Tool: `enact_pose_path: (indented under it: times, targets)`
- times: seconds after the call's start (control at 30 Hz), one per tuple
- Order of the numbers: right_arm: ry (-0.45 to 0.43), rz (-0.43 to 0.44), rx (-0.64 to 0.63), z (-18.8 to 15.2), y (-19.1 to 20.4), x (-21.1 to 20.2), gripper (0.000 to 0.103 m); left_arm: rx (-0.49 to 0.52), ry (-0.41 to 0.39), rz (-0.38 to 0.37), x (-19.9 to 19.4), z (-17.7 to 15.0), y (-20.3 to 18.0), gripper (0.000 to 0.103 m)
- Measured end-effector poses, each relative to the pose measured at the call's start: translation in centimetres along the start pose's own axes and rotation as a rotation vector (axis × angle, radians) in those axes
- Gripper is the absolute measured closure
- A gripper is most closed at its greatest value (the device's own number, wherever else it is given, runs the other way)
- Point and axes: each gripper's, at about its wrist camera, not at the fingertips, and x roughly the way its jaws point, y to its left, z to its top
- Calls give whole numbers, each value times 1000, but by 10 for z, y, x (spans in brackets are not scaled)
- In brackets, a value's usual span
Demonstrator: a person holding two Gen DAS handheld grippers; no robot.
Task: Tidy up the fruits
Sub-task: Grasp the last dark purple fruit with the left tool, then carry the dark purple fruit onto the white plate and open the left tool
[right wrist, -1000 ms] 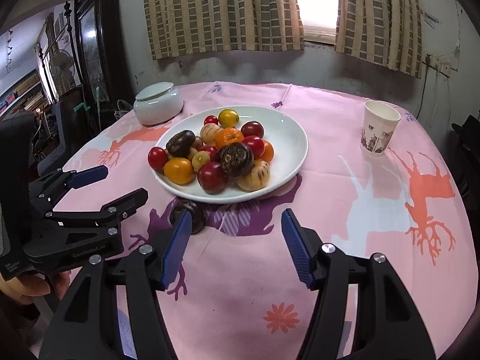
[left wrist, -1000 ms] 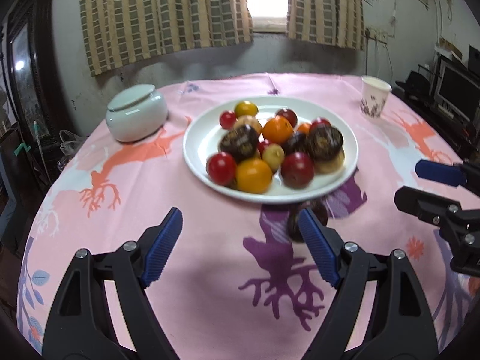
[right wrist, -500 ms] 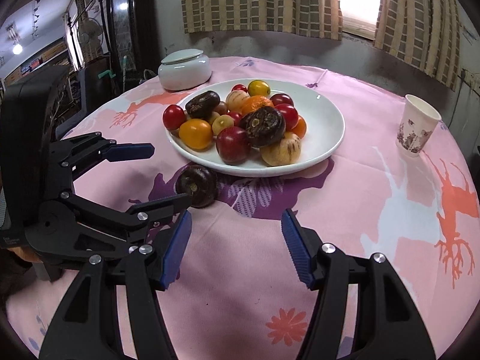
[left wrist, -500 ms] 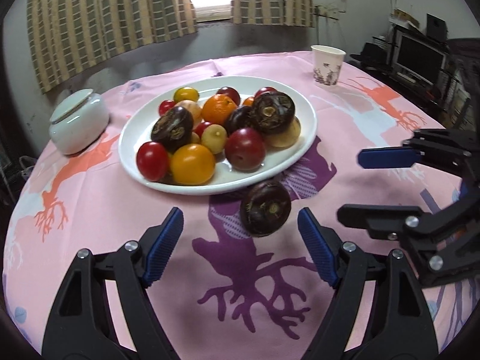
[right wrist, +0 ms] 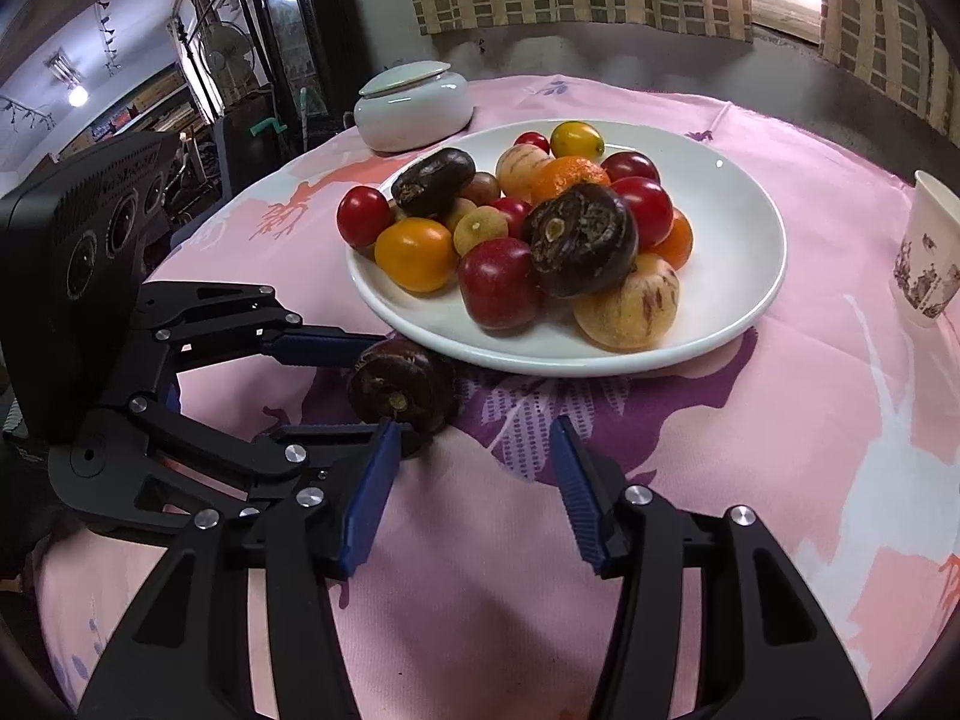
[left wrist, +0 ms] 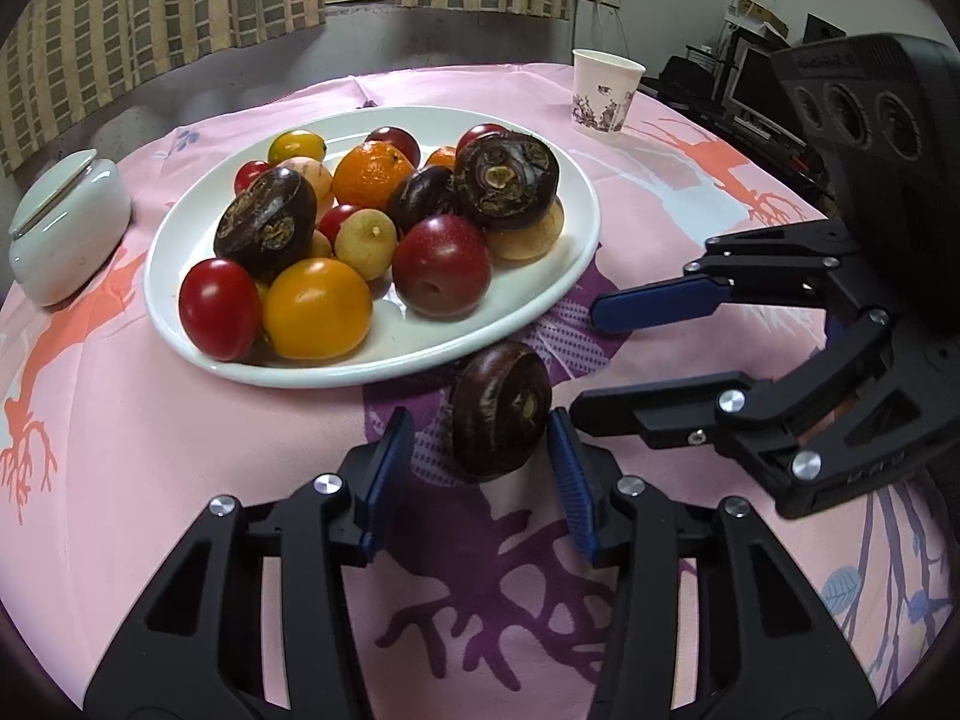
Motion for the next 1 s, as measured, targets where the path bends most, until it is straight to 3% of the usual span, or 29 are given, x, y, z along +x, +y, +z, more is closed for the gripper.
enact_pose_path:
  times: [0.17, 0.37, 0.57, 0.6, 0.63, 1.0]
  targets:
    - [26, 125, 14, 5, -10, 2, 53, 22, 11, -73, -3, 0, 10, 57]
    - [44, 171, -25, 14, -1, 8, 53, 93, 44, -69, -5, -1, 10, 62]
    - [71, 165, -53, 24, 10, 23, 58, 169, 52, -40, 1, 2, -1, 63]
    - [67, 176, -57, 24, 12, 23, 69, 162, 51, -43, 2, 3, 0, 63]
    - [65, 185, -62, 24, 13, 23, 73, 156, 50, -49, 3, 3, 1, 63]
    - [27, 164, -97, 19, 27, -2, 75, 193, 12, -53, -23, 0, -14, 64]
